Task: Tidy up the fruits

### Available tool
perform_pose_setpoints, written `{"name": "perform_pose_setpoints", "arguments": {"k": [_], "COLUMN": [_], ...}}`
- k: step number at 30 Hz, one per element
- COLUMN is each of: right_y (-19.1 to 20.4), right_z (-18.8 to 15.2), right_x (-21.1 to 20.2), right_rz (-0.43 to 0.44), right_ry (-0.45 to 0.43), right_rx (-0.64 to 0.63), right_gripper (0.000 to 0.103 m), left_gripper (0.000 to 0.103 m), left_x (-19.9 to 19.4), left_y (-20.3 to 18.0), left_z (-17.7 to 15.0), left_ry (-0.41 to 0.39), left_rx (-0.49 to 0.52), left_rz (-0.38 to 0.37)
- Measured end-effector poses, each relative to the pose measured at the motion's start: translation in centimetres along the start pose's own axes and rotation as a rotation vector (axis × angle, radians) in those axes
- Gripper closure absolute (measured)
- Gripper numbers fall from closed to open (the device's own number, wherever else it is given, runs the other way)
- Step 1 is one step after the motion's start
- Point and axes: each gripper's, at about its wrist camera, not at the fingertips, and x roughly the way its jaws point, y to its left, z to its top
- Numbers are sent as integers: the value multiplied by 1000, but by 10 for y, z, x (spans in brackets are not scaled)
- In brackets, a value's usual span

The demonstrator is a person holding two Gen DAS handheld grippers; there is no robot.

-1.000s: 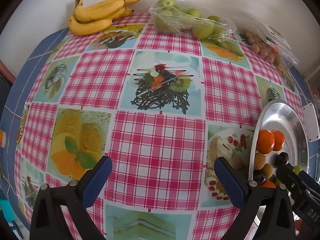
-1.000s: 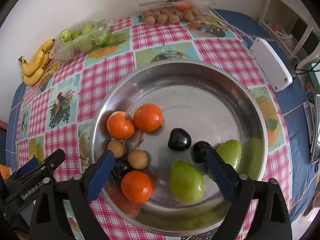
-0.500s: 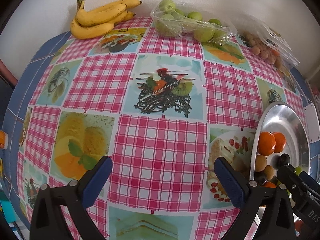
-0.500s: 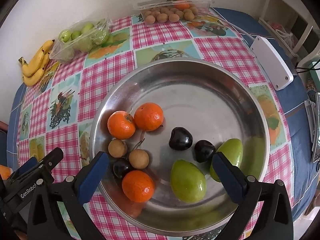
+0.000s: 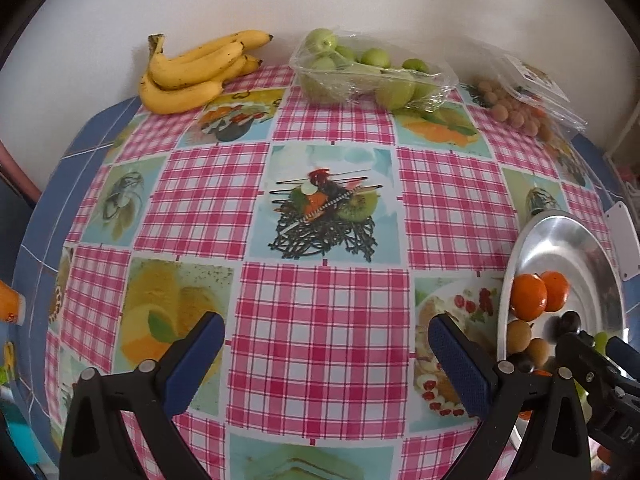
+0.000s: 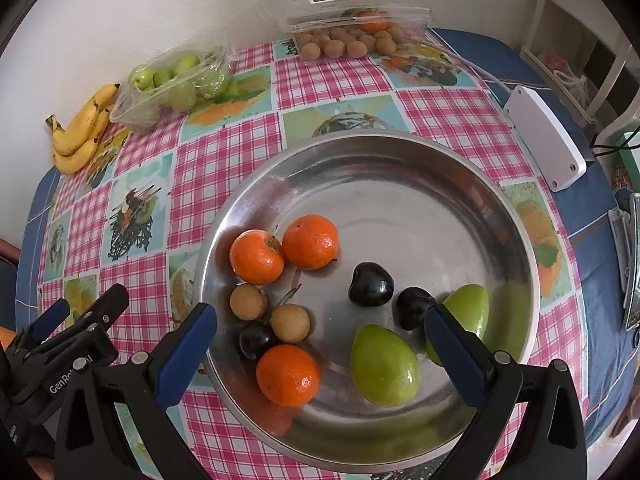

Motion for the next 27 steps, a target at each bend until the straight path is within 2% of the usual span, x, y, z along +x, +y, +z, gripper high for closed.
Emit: {"name": "perform_pose_setpoints", "arguments": {"k": [6,10,14,27], "right_y": [4,7,9,5], "right_z": [-4,-11,-18,-46], "right_x": [-4,-6,-9,-21], "right_rz": [10,12,15,31], "right_ry": [-15,-16,-22,-56], "right_rx": [-23,-35,-37,-17], "right_gripper": [0,0,0,0], "left_gripper": [0,0,0,0], "left_x": [-5,-15,-22,-26], "left_y": [0,2,1,18], "left_z": [-3,-8,-14,-40], "left_ry": [-5,-47,-90,-43], "left_rx": [-6,-3,38,26], "left_rz": [-6,-65,-44,-57]}}
